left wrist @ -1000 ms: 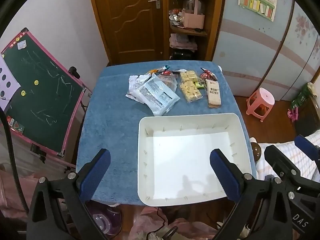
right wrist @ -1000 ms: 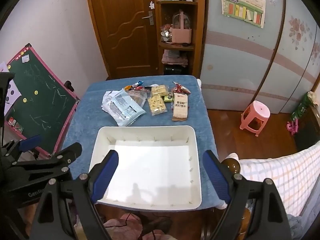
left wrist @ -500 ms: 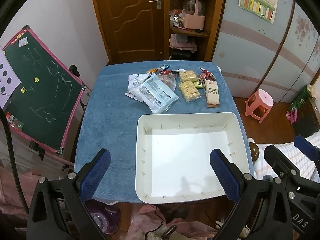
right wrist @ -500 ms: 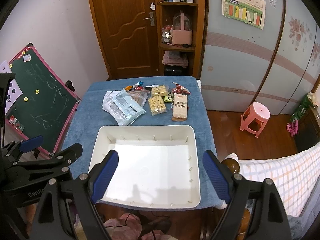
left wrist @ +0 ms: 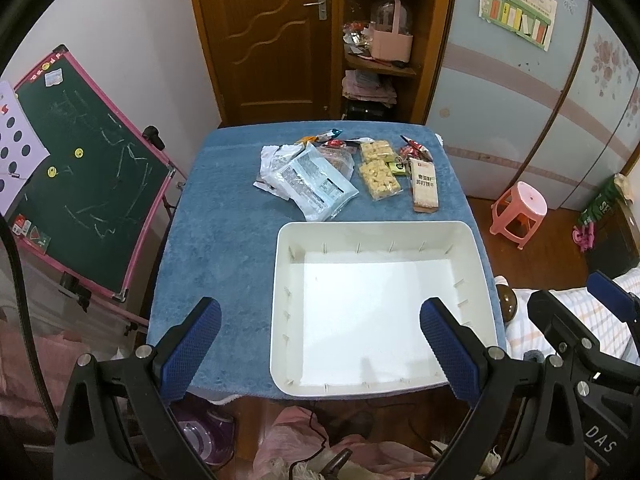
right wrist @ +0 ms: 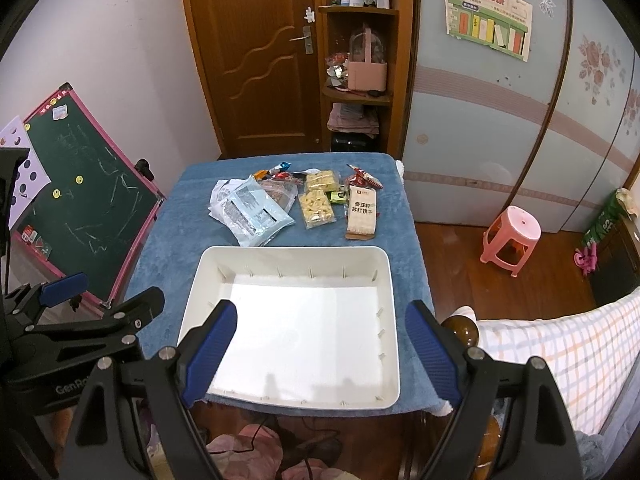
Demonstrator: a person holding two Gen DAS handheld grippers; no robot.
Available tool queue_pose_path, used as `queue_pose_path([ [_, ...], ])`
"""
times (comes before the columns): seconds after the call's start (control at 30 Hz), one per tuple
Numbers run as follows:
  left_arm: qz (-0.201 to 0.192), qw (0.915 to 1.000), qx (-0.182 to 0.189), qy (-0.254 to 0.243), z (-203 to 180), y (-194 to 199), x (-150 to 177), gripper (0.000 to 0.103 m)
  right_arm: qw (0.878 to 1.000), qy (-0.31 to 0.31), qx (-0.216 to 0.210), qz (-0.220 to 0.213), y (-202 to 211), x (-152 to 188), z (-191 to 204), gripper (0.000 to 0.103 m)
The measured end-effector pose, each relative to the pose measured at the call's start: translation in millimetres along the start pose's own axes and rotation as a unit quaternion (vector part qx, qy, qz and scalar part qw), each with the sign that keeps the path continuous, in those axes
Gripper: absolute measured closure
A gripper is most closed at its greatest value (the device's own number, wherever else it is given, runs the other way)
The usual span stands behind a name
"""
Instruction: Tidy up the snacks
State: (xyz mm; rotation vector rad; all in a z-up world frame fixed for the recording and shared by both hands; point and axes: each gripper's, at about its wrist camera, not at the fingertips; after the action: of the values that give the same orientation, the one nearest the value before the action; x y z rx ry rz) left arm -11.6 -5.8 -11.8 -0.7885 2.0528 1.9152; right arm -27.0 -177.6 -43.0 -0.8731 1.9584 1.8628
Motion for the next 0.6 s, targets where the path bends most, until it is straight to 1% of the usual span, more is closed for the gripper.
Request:
queue_pose_path([
  [0.4,-0.004,0.9999,-0.007,0.009,-0.7,8.9,7.5,0.004,1.000,0.007,-0.004,-0.005,2.4,-2.8,7.1,0.016],
  [0.6,-0.009,0.9998,-0.012,0.012,-2.8,12.9,11.1,0.004,1.000,0.010,-0.008,-0.012,3.8,1.8,3.5,0.016],
])
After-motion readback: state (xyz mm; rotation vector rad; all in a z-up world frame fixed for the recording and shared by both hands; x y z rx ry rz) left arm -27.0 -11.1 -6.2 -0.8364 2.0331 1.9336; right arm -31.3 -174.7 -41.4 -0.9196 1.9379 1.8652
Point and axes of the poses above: each gripper's, at about its wrist camera, not at the fingertips, and y roughly against the way its jaws point, z to its left, x to its underside, and after that the axes turned 14 degrees about y, right-handed
